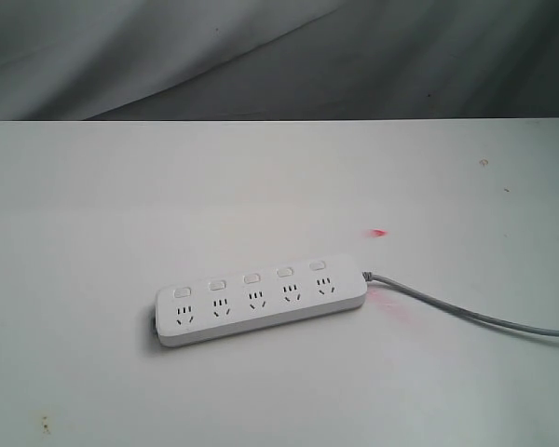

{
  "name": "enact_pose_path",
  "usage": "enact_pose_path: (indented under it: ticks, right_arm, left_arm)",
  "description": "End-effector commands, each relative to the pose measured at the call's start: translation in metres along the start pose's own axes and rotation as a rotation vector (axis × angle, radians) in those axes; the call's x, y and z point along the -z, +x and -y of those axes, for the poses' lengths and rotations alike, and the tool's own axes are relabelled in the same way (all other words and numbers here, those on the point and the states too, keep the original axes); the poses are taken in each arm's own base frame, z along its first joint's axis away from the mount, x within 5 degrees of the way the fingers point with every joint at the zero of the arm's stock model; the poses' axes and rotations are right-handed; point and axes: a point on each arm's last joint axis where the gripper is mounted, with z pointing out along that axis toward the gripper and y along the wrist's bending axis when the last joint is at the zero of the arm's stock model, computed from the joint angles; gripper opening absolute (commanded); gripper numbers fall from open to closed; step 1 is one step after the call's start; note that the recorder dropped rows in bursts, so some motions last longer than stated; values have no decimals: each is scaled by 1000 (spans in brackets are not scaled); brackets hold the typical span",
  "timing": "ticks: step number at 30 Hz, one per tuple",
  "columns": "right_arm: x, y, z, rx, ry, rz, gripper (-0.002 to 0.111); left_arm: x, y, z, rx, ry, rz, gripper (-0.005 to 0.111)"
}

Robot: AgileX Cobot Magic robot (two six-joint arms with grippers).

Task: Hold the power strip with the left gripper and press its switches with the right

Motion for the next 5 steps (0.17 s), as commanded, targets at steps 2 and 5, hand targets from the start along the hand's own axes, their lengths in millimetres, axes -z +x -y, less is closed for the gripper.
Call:
enact_pose_path:
  ticks: [2,5]
  right_arm:
    - [0,0,0,-6,8,9,0]
    - [0,0,0,-6,8,9,0]
  left_arm:
    - [0,1,0,4,3,5,1]
    - [0,1,0,4,3,5,1]
